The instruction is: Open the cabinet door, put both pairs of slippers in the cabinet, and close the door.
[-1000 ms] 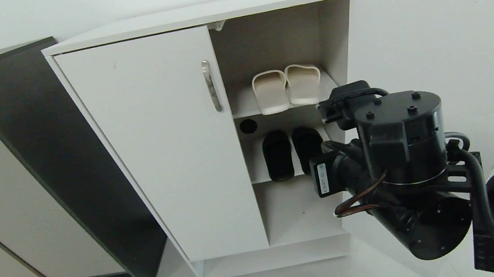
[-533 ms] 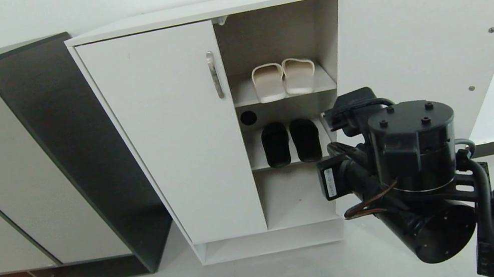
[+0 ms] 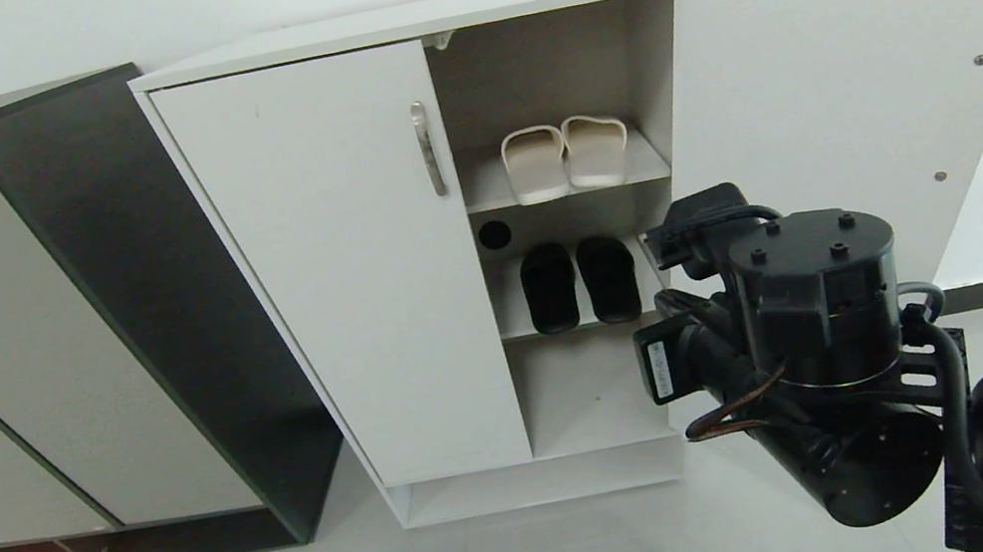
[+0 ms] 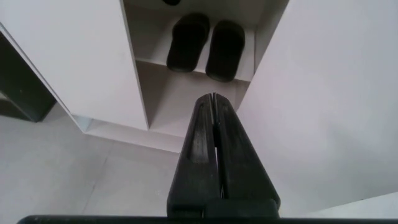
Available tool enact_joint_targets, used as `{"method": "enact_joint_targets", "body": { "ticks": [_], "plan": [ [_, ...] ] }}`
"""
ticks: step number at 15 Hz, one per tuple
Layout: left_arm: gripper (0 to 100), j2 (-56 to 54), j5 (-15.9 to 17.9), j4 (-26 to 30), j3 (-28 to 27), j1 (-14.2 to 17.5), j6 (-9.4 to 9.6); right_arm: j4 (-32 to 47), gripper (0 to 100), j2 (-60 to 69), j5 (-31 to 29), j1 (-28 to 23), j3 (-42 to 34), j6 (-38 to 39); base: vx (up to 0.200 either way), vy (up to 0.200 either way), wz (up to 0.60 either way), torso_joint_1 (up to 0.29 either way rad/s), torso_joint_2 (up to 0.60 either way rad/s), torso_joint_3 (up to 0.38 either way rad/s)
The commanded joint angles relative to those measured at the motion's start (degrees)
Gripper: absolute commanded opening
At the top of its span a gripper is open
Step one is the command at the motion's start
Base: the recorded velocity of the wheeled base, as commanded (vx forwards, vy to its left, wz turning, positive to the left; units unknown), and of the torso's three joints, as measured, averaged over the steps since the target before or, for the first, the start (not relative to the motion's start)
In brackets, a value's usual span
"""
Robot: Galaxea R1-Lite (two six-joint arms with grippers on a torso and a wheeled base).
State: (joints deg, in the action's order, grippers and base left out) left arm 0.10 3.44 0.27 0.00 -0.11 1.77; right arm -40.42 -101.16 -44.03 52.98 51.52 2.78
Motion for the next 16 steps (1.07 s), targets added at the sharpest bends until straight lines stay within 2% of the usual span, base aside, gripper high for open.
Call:
{"method": "enact_joint_targets", "body": {
  "ticks": [1,9,12,16],
  "plan": [
    [0,-0.01,-0.01,0.00,0.00,0.02,-0.01,-0.09,0,-0.62,0.00,-0.25,-0.01,0.03,0.000,0.000,0.00,0.000,0.00,0.000],
    [0,-0.01,-0.01,0.00,0.00,0.02,-0.01,-0.01,0,-0.97,0.79,-0.51,-0.10,0.03,0.000,0.000,0.00,0.000,-0.02,-0.021],
    [0,-0.01,0.08,0.00,0.00,0.11,-0.01,-0.09,0,-0.97,0.79,-0.95,-0.19,0.03,0.000,0.000,0.00,0.022,-0.19,-0.321],
    [0,-0.01,0.08,0.00,0.00,0.02,-0.01,-0.09,0,-0.97,0.88,-1.12,-0.19,0.03,0.000,0.000,0.00,0.058,-0.52,-0.358]
  ]
}}
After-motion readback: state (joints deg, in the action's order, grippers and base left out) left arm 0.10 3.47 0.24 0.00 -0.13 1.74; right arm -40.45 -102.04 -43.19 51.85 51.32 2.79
